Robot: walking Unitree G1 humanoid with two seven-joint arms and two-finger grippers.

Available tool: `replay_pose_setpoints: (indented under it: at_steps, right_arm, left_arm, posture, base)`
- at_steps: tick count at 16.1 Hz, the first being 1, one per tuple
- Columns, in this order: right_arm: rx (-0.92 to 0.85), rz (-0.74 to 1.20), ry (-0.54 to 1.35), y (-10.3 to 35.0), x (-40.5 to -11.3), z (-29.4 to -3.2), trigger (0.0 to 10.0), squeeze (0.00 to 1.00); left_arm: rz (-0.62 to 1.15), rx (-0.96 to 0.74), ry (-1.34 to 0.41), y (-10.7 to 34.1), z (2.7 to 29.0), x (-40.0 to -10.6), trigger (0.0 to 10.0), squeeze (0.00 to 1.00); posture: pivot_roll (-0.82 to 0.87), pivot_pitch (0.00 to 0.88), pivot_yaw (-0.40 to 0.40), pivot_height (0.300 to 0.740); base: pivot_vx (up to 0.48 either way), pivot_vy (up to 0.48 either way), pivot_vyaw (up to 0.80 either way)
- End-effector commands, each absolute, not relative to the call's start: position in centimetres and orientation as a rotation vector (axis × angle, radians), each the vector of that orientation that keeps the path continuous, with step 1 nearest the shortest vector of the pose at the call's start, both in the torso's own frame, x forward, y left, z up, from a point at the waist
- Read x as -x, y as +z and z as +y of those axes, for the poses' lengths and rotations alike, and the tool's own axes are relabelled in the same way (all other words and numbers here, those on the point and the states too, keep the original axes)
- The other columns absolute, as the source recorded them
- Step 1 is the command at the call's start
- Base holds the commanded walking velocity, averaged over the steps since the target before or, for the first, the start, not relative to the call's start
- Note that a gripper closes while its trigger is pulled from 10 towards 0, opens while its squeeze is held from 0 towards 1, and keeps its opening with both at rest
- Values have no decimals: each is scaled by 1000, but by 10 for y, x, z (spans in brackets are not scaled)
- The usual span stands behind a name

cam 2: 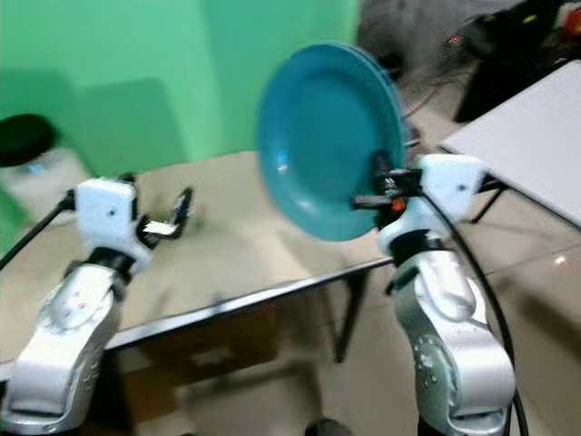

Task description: Setting the table

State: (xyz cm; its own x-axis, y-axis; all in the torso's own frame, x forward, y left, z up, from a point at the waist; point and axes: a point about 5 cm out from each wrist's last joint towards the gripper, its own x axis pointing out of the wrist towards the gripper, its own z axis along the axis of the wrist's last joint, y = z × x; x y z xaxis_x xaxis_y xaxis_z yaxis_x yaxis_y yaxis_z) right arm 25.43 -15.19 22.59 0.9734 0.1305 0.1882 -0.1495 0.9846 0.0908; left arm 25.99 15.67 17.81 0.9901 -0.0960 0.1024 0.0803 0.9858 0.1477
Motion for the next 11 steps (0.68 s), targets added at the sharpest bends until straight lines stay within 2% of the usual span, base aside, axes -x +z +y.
replay_pose_setpoints:
  at_steps: [1, 7, 11]
  right_arm:
    - [-89, -205, 130, 228, -255, -156, 10000, 0]
    - [-95, -203, 136, 226, -256, -154, 10000, 0]
    - [-104, -186, 91, 219, -251, -162, 10000, 0]
  left_arm:
    - [-124, -151, -76, 183, 156, -259, 10000, 0]
    - [-130, -212, -70, 187, 160, -256, 10000, 0]
    - [-114, -196, -111, 182, 150, -257, 10000, 0]
  posture:
    - [-62, 53, 0, 740]
    - [-65, 64, 5, 740]
    - [-73, 68, 29, 740]
  base:
    - [0, -315, -800]
    - [0, -316, -800]
    - [0, -319, -800]
